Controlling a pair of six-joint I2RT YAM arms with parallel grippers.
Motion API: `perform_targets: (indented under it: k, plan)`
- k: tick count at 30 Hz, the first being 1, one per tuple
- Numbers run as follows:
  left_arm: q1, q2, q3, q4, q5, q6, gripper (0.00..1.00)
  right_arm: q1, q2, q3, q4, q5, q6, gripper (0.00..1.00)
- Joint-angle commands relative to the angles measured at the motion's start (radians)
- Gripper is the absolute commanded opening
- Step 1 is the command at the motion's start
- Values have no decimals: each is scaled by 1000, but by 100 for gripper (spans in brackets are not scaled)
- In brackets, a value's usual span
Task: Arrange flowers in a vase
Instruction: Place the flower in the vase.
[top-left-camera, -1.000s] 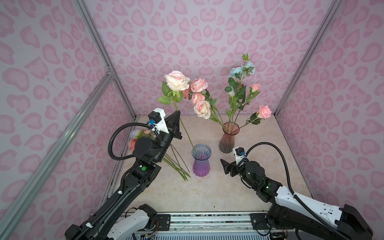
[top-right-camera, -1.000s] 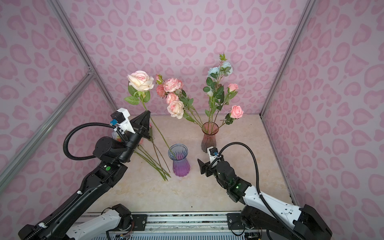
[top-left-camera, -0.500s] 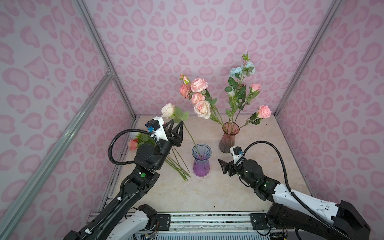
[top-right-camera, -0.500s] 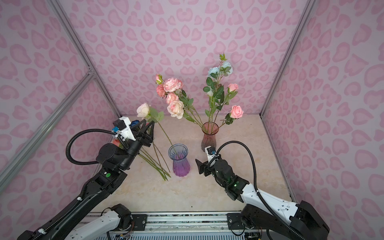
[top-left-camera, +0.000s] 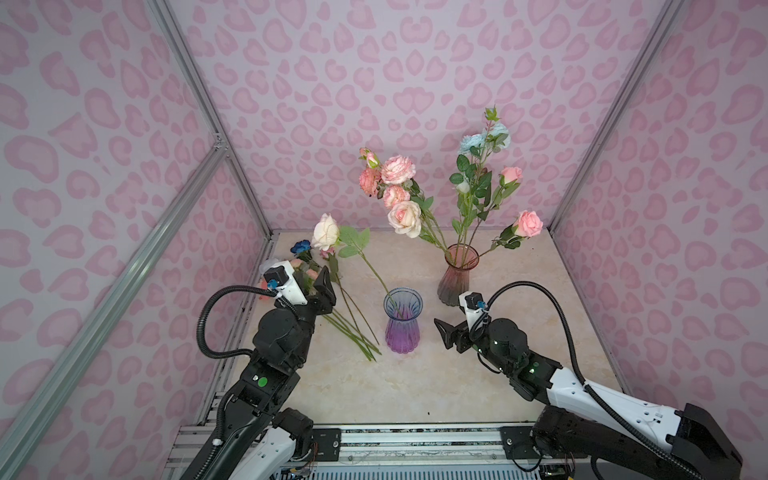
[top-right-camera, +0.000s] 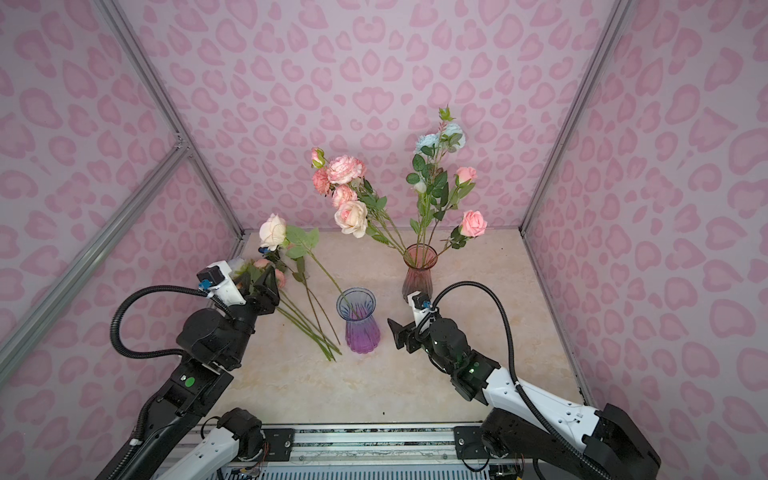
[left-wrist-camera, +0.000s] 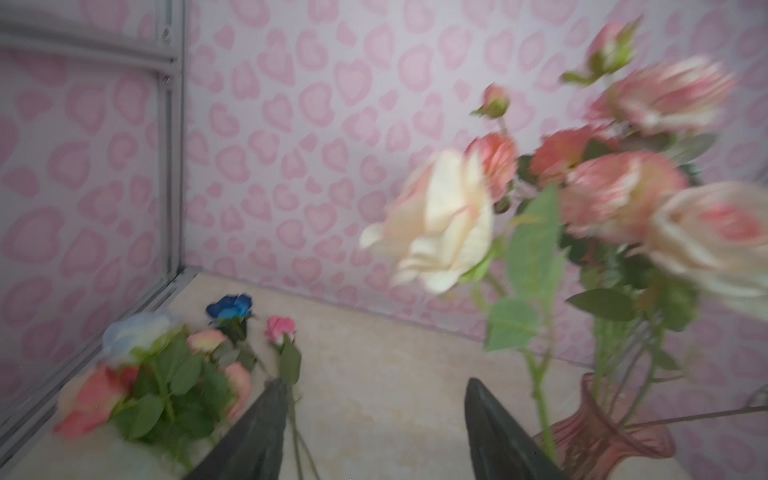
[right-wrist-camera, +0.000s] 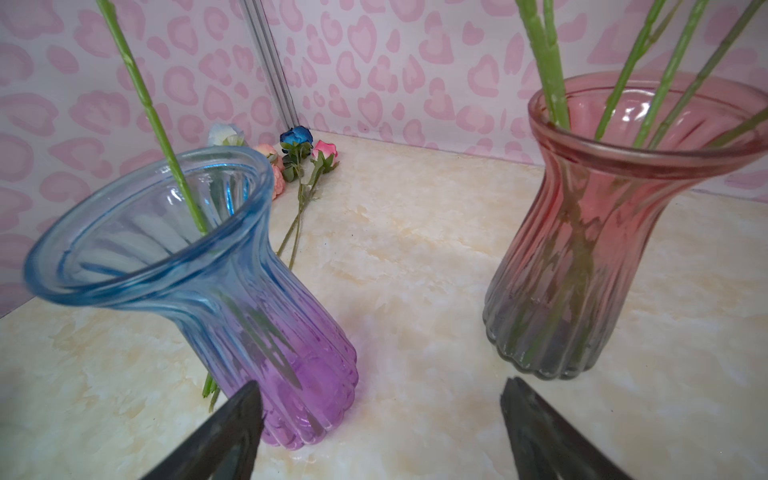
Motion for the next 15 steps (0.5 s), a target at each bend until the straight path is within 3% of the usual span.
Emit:
perform_targets:
  k: [1,3,8,13,15]
  plan:
    - [119,37,-71,-60,89,-192,69,1,-4,5,6,-23,-11,90]
    - [165,86,-98,-21,139,-231,68,1,0,8,2,-30,-11,90]
    - [226,255,-18,-70,120,-334,67,2,-7,-1,-4,-29,-4,90]
    - [330,552,145,-172,216,-429,50,1,-11,-15,11,-27,0,90]
    - [367,652,180,-176,243,-445,50,1,-14,-19,10,-32,2,90]
